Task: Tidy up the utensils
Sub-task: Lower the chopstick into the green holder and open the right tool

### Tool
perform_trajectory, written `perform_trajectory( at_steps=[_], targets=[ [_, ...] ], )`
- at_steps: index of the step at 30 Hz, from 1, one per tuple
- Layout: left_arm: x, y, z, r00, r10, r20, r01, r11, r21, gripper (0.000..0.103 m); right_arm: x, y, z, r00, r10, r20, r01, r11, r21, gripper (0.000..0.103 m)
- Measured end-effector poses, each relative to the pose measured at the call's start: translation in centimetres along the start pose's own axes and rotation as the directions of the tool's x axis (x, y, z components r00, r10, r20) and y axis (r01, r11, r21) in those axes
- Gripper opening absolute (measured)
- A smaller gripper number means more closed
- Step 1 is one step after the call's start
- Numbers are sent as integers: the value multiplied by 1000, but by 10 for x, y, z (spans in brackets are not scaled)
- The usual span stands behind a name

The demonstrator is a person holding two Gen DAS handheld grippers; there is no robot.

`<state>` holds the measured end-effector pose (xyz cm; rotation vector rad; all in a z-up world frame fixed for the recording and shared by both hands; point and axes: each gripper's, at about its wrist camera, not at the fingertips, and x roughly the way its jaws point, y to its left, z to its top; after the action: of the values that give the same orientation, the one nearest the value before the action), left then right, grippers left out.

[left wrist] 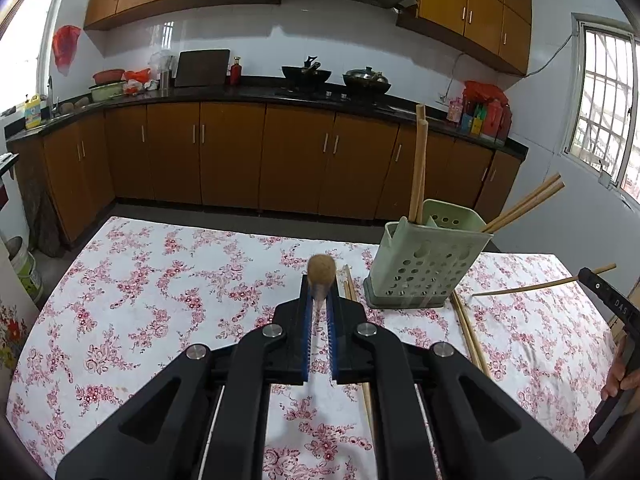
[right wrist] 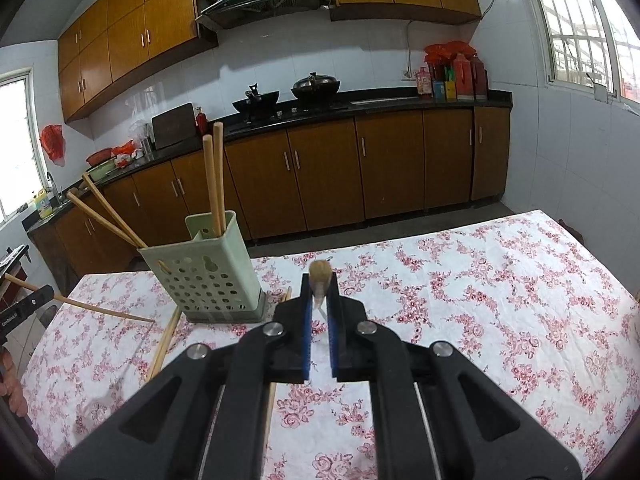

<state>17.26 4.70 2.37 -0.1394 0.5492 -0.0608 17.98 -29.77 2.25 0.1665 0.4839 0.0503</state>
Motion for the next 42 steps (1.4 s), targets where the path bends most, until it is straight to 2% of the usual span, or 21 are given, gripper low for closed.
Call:
perform_trajectory(
  at_steps=[9, 17, 22, 27, 30, 35, 38, 42],
  targets=[
    [-31, -18, 28, 996, -36, 87, 31, 998, 55, 7, -38, 19, 47, 994, 87, 73, -86, 996, -23, 8],
    [-53, -44, 61, 980, -84, 182, 73, 995, 62, 7, -66, 38, 86, 966, 215, 144, -215, 976, -20, 8],
    [-59, -67, 88, 960, -106, 259, 98, 994, 43, 7, -67, 54, 112, 946, 229, 230, -227, 973, -36, 8],
    [-51, -86, 116, 937, -97, 335, 95, 995, 23, 7, -46, 66, 131, 939, 203, 277, -197, 979, -51, 8],
    [-32, -96, 125, 926, -78, 369, 72, 997, 31, 7, -24, 70, 134, 941, 191, 280, -184, 982, -51, 8],
    [4, -100, 122, 940, -64, 336, 65, 998, 8, 7, 14, 71, 129, 953, 188, 238, -186, 982, -29, 8],
    [18, -98, 115, 950, -63, 305, 67, 998, -3, 7, 30, 71, 124, 959, 190, 211, -191, 981, -16, 8],
    [27, -96, 107, 956, -68, 287, 72, 997, -3, 7, 43, 76, 118, 962, 196, 192, -196, 980, -20, 8]
  ],
)
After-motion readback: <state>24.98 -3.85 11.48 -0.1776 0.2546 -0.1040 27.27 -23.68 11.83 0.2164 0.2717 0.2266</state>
